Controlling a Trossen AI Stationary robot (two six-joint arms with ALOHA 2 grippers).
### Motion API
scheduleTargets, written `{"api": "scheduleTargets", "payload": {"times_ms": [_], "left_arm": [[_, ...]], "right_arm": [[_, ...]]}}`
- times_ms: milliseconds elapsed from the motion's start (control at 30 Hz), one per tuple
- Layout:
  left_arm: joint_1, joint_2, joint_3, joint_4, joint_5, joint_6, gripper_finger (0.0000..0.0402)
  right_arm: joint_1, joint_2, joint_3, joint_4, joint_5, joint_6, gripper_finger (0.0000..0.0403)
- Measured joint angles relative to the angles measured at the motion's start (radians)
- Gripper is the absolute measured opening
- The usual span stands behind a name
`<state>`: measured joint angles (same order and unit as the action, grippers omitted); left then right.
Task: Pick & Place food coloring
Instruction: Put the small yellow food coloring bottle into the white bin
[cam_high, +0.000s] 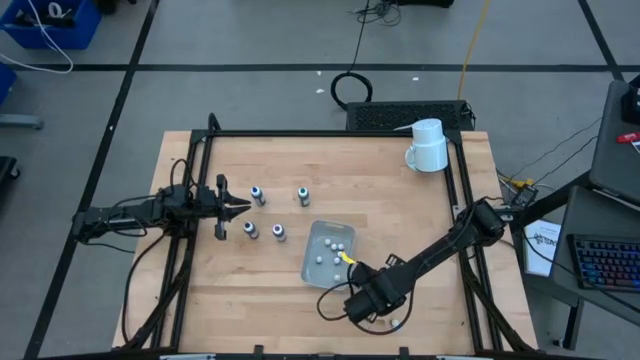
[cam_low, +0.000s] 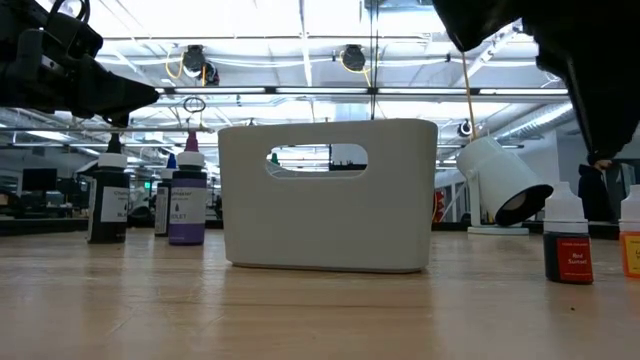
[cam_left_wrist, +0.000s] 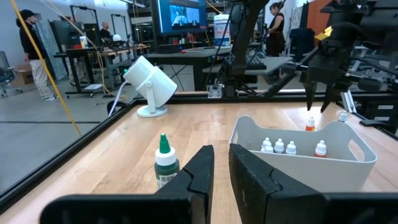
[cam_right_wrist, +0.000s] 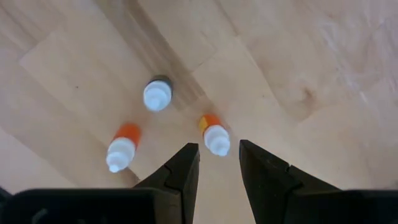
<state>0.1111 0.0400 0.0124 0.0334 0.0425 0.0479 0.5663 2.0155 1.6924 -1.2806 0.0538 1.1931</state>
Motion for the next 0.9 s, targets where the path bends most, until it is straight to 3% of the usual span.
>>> {"api": "scheduleTargets", "payload": {"times_ms": [333, 900], "left_arm": [[0.000, 0.000, 0.000, 0.000, 0.000, 0.000, 0.0058], [0.000, 0.000, 0.000, 0.000, 0.000, 0.000, 0.0058]], "right_arm": [[0.007, 0.000, -0.092, 0.103, -0.056, 0.001, 0.0105], [0.011, 0.000, -0.145, 0.154, -0.058, -0.001, 0.0105]]}}
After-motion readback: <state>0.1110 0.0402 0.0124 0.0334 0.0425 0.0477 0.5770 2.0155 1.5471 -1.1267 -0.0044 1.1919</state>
